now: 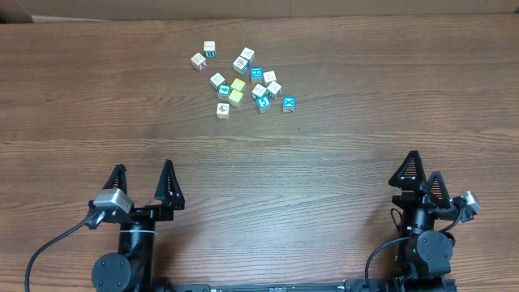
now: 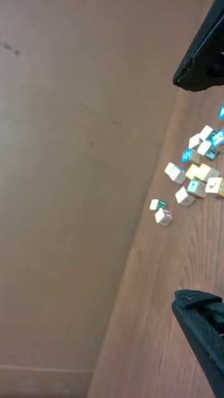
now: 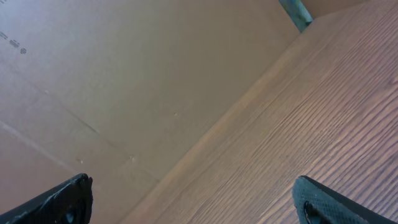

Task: Form a circle
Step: 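Raise the left arm and reach toward the block cluster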

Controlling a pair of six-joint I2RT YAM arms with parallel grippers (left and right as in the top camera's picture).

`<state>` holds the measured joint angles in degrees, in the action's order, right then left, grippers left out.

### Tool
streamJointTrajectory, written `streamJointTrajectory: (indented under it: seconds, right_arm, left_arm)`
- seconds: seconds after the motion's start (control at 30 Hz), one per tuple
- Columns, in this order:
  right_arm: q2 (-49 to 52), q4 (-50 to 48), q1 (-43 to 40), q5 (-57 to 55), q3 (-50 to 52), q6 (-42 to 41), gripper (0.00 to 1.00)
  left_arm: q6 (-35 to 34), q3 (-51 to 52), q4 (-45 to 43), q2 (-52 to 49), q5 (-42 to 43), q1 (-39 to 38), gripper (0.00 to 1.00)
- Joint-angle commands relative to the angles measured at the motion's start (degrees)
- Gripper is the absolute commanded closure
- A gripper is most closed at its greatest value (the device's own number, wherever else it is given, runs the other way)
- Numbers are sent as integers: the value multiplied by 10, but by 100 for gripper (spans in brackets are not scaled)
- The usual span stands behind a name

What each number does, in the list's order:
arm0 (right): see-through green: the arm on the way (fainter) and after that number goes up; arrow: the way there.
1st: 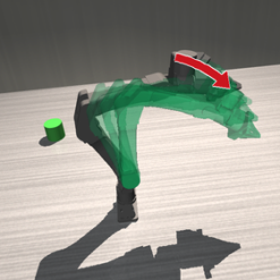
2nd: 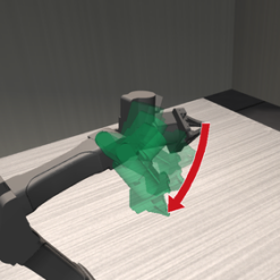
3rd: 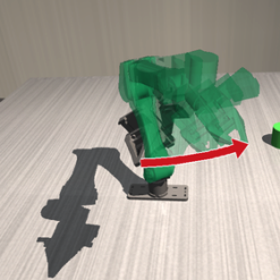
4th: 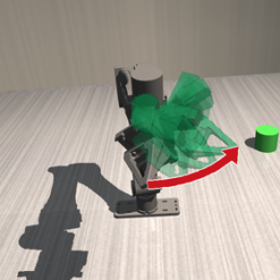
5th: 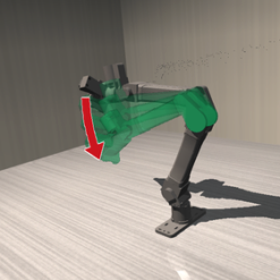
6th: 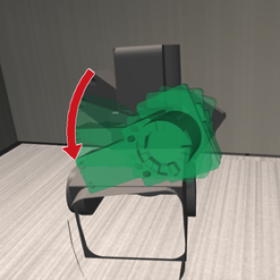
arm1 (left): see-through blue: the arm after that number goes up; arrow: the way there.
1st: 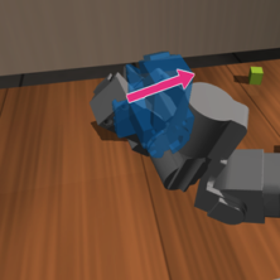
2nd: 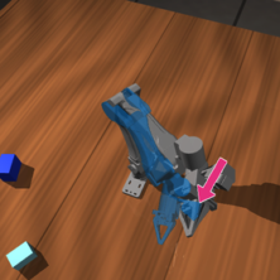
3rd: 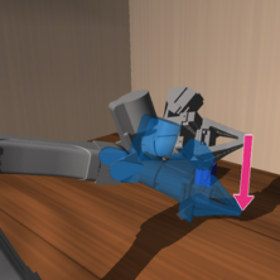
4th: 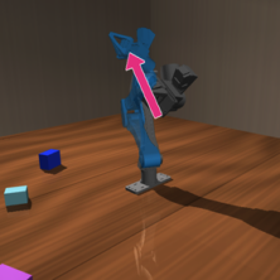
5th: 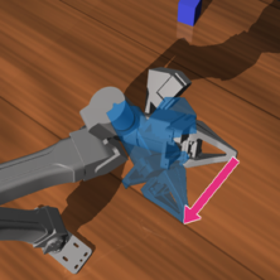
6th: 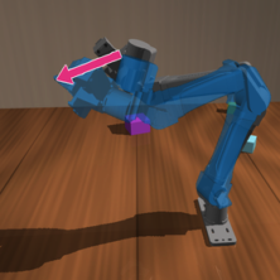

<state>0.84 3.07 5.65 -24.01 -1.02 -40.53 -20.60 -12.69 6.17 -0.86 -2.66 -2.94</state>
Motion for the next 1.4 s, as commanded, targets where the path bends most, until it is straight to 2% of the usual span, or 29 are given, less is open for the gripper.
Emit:
streamJointTrajectory:
  seconds: [0.0, 0.23, 0.4, 0.57, 0.73, 0.97, 1.13, 1.37]
  right_arm:
    - [-7, 0, -2, -4, 6, 1, 0]
    - [-7, 0, -2, -4, 6, 1, 0]
    - [-7, 0, -2, -4, 6, 0, 0]
    - [-7, 0, -2, -4, 6, 1, 0]
    - [-7, 0, -2, -4, 6, 1, 0]
    - [-7, 0, -2, -4, 6, 1, 0]
    - [-7, 0, -2, -4, 6, 0, 0]
    - [-7, 0, -2, -4, 6, 1, 0]
  left_arm:
    - [13, -42, 17, 5, 25, 3, 1]
    - [13, -132, 117, -3, 25, 3, 0]
    - [14, -239, 186, -63, 28, 3, 0]
    - [59, -398, 280, -182, 55, 3, 0]
    - [91, -596, 424, -351, 72, 3, 0]
    - [141, -772, 567, -551, 69, 3, 0]
    - [150, -855, 647, -687, 66, 3, 0]
    - [148, -864, 655, -830, 68, 3, 1]
